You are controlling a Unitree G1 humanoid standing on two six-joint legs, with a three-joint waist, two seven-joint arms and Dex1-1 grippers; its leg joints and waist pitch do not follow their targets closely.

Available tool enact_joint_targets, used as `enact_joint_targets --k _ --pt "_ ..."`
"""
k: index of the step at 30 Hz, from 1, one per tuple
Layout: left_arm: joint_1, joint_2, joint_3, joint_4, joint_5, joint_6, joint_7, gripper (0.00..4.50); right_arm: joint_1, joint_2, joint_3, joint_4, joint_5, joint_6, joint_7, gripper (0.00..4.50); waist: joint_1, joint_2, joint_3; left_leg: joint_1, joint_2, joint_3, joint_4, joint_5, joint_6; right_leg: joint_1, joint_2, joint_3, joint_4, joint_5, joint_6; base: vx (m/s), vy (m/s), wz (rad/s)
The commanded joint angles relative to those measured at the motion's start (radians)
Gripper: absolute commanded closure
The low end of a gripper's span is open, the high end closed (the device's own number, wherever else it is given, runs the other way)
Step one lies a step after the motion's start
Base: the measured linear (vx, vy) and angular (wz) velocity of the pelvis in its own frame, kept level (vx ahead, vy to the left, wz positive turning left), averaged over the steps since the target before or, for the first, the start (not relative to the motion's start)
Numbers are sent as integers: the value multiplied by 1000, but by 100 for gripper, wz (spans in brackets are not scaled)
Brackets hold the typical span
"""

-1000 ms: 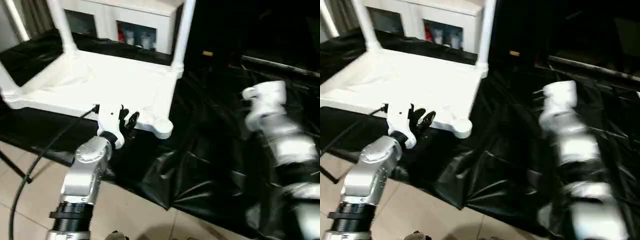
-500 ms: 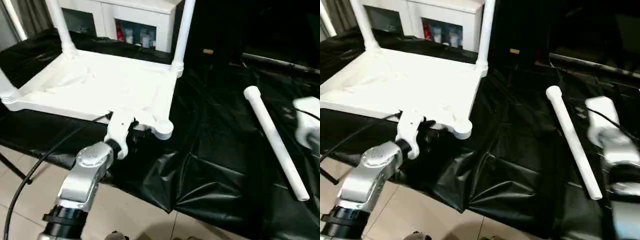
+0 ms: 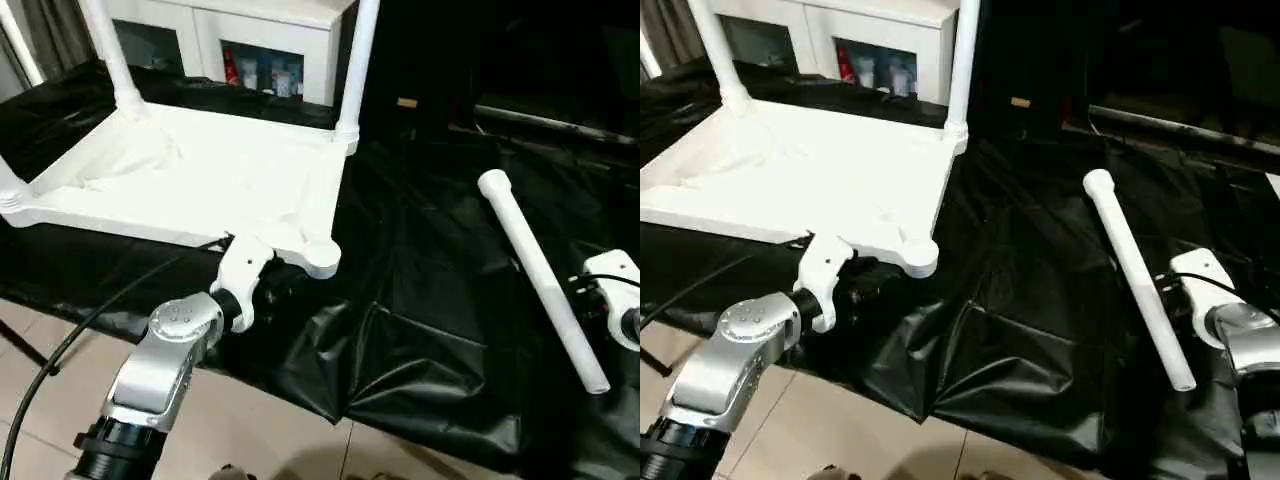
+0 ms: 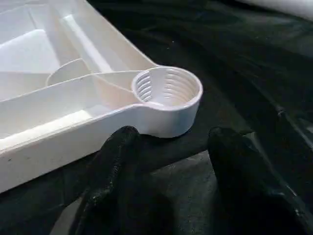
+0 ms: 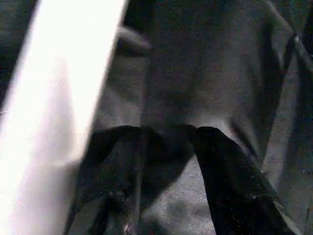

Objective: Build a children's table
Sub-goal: Insert table leg to table base

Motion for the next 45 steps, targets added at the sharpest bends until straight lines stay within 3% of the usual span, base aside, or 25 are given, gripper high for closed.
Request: enact_joint_targets --k 1,4,11,14,21,23,24,27,29,39,45 --pt "-13 0 -14 -11 -9 5 -8 190 12 -10 14 -48 8 31 29 274 1 -10 -63 10 5 6 -55 -299 52 44 -44 21 -107 -390 -133 0 0 0" --pt "-23 4 -21 -8 -6 0 -11 190 47 0 35 -154 42 90 92 274 0 -11 -63 11 7 4 -56 -302 53 43 -46 21 -108 -404 -131 0 0 0" --pt "-32 13 -24 -13 7 -5 -13 190 89 25 28 -371 99 209 160 274 5 -13 -65 11 10 3 -58 -274 56 45 -48 26 -103 -363 -136 0 0 0" --pt "-32 15 -26 -13 10 -7 -9 190 95 24 39 -410 104 227 180 274 7 -11 -64 14 11 4 -58 -276 49 42 -50 27 -104 -369 -142 0 0 0" --pt "-41 15 -37 -2 24 -19 -4 190 105 44 103 -507 129 276 252 274 9 -14 -63 12 12 3 -60 -267 47 44 -53 28 -103 -373 -134 0 0 0" --pt "-54 8 -46 15 32 -20 2 190 99 71 129 -520 127 286 257 274 9 -20 -63 10 12 2 -60 -258 46 44 -54 28 -101 -378 -131 0 0 0" --pt "-58 6 -50 21 36 -21 4 190 98 78 134 -523 128 288 259 274 9 -18 -64 13 12 2 -59 -262 44 41 -54 29 -103 -383 -129 0 0 0" --pt "-70 -5 -67 39 40 -21 5 190 80 112 116 -522 136 294 231 274 10 -27 -64 12 13 2 -60 -263 38 42 -55 29 -103 -392 -119 0 0 0" --pt "-93 -30 -98 69 47 -28 -2 190 49 152 98 -508 144 285 195 274 11 -22 -64 13 13 2 -62 -256 34 40 -56 30 -103 -385 -121 0 0 0" --pt "-125 -74 -123 96 49 -40 4 190 30 179 77 -536 167 277 185 274 18 -19 -69 11 13 3 -60 -214 30 50 -56 32 -91 -271 -150 0 0 0" --pt "-132 -77 -127 111 55 -43 -1 190 -10 189 28 -520 208 296 178 274 16 -21 -69 13 12 3 -61 -229 27 52 -57 32 -92 -282 -153 0 0 0"
